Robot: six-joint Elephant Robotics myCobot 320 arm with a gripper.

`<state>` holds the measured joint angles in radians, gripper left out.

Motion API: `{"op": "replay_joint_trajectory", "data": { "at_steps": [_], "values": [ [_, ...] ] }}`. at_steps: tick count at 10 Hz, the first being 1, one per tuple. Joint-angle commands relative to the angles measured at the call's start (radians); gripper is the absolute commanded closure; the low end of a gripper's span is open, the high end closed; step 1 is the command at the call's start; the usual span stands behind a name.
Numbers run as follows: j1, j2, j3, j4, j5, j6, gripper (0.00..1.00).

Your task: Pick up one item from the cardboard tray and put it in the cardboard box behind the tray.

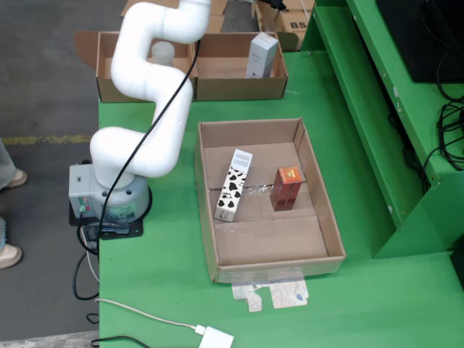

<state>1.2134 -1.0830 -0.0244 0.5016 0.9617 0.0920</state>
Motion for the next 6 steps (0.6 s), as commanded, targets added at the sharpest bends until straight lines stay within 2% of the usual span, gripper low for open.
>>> {"op": "replay_joint_trajectory", "data": {
  "at_steps": [1, 2, 3, 6],
  "values": [
    [0.056, 0.171, 0.024, 0.010, -0.009, -0.036, 0.00],
    [0.056, 0.171, 0.024, 0.010, -0.009, -0.029, 0.00],
    [0.079, 0.242, 0.024, 0.010, -0.009, -0.041, 0.00],
    [0.080, 0.272, 0.024, 0.010, -0.009, -0.041, 0.00]
  ]
}}
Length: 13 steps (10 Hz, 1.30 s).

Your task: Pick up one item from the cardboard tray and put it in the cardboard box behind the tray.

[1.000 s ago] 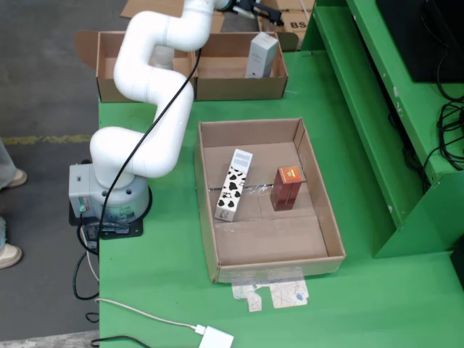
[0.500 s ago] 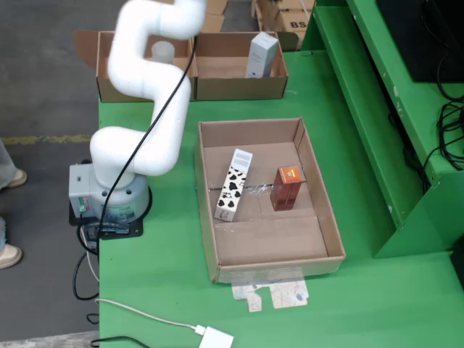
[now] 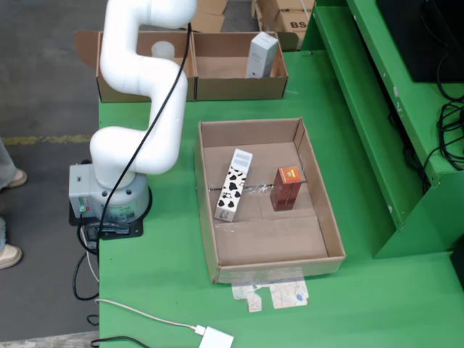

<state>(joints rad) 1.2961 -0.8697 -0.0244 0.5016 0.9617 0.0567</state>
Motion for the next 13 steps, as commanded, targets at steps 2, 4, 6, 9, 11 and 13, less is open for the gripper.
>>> {"op": "replay_joint_trajectory", "data": {
  "at_steps": [2, 4, 6, 9, 11, 13],
  "values": [
    [-0.003, 0.058, 0.024, 0.010, -0.009, 0.005, 0.00],
    [-0.003, 0.058, 0.024, 0.010, -0.009, 0.009, 0.00],
    [-0.003, 0.058, 0.024, 0.010, -0.009, 0.010, 0.00],
    [-0.003, 0.058, 0.024, 0.010, -0.009, 0.010, 0.00],
    [-0.003, 0.058, 0.024, 0.010, -0.009, 0.010, 0.00],
    [-0.028, 0.052, 0.024, 0.010, -0.009, 0.015, 0.00]
  ]
}}
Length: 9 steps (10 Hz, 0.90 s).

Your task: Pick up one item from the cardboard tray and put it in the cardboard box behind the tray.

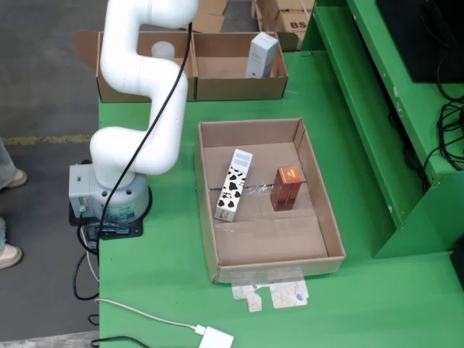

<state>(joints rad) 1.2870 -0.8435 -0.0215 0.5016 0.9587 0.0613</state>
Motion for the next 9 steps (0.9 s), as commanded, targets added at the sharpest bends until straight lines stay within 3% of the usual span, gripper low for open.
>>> {"op": "replay_joint_trajectory", "data": {
  "at_steps": [1, 5, 6, 7, 8, 9],
  "values": [
    [-0.019, 0.026, 0.021, 0.010, -0.006, 0.010, 0.00],
    [-0.201, 0.050, 0.021, 0.009, -0.007, 0.012, 0.00],
    [-0.304, 0.198, 0.021, -0.389, -0.118, 0.108, 0.00],
    [-0.433, 0.366, 0.021, -0.750, 0.036, 0.249, 0.00],
    [-0.433, 0.366, 0.021, -0.750, 0.036, 0.249, 0.00],
    [-0.506, 0.449, 0.021, -0.884, 0.085, 0.278, 0.00]
  ]
}}
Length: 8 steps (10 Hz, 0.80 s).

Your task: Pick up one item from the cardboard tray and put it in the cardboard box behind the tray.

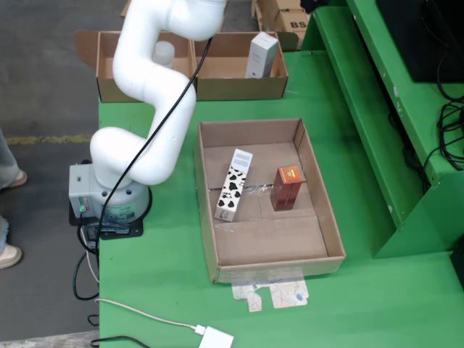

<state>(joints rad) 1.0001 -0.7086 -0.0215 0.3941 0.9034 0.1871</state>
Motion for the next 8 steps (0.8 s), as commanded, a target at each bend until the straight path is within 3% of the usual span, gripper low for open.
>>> {"op": "replay_joint_trajectory", "data": {
  "at_steps": [1, 3, 4, 6, 7, 8],
  "values": [
    [-0.435, 0.452, 0.021, -0.992, 0.256, 0.137, 0.00],
    [-0.435, 0.452, 0.021, -0.992, 0.256, 0.137, 0.00],
    [-0.543, 0.499, 0.021, -1.068, 0.296, 0.106, 0.00],
    [-0.889, 0.573, 0.021, -1.151, 0.401, -0.065, 0.00],
    [-0.889, 0.573, 0.021, -1.151, 0.401, -0.065, 0.00],
    [-1.022, 0.575, 0.022, -1.135, 0.437, -0.143, 0.00]
  ]
}}
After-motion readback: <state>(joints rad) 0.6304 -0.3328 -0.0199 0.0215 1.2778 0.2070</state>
